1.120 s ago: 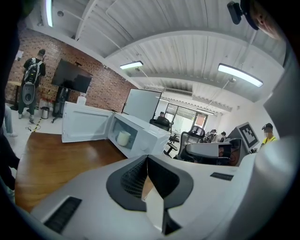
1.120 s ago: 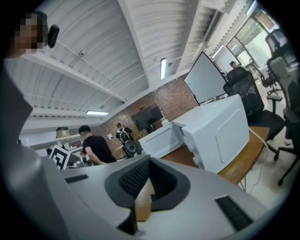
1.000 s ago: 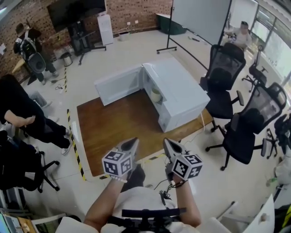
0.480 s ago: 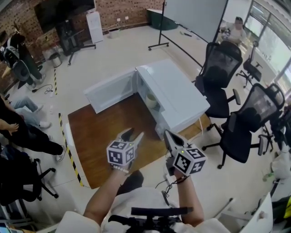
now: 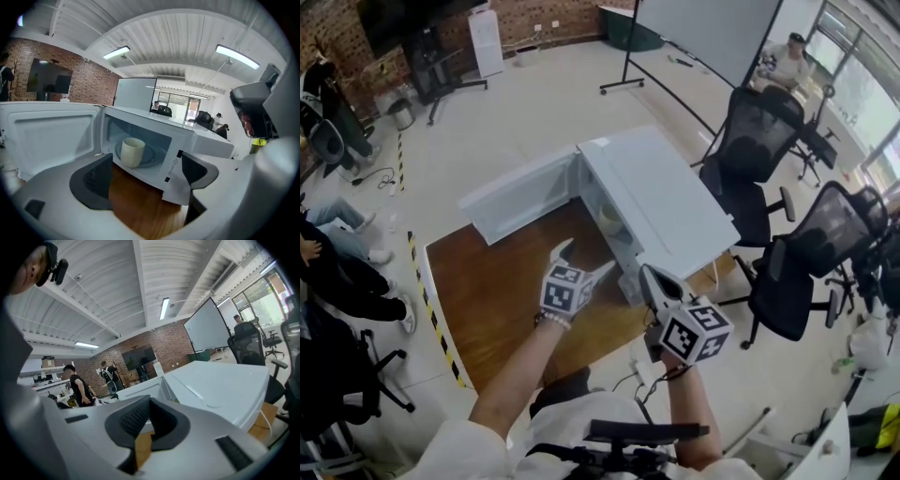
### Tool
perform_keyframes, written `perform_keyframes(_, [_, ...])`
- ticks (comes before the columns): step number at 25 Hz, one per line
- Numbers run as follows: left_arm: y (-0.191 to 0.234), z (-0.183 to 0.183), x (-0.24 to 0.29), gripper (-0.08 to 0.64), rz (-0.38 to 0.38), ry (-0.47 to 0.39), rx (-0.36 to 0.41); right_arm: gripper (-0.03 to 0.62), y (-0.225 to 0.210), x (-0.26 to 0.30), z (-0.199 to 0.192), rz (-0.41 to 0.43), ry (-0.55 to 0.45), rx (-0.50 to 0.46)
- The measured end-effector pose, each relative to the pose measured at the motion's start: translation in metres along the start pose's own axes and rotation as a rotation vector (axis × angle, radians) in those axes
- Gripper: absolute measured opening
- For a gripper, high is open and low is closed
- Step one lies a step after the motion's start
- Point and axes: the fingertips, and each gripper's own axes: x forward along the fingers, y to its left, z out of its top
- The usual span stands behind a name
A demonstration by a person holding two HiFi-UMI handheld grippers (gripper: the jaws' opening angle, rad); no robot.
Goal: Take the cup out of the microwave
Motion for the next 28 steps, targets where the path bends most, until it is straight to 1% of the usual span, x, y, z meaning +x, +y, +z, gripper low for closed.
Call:
perform_keyframes(2, [0.010,0.001,0.021,0.471,-0.004,0.003,0.019,0.006,-0.004,0.007,0.003,-0.004,0.007,-0.003])
perform_keyframes(5, [0.023,0.005,0.050,0.526,-0.007,-0.006,0.070,0.006,-0.009,0.015,0.007,-0.008,0.009,-0.001])
perform_keyframes(9, [0.029,-0.003,0.093,0.526,-0.048,0.018,0.106,0.006,-0.016,0.023,0.015,-0.025,0.003,0.000])
perform_keyframes(12, [0.035,-0.009,0.116,0.526,-0.048,0.042,0.139,0.006,-0.018,0.032,0.019,-0.040,-0.001,0.001])
perform_keyframes(14, [0.041,-0.009,0.128,0.526,-0.039,0.051,0.145,0.006,-0.020,0.040,0.020,-0.055,0.015,-0.010])
perform_keyframes(17, [0.046,-0.009,0.141,0.526,-0.045,0.047,0.142,0.006,-0.026,0.051,0.017,-0.086,0.044,-0.015])
perform_keyframes(20, [0.046,-0.009,0.151,0.526,-0.062,0.044,0.159,0.006,-0.032,0.060,0.019,-0.107,0.056,-0.009])
perform_keyframes(28, [0.047,-0.009,0.180,0.526,-0.078,0.048,0.171,0.006,-0.042,0.075,0.025,-0.116,0.057,0.008])
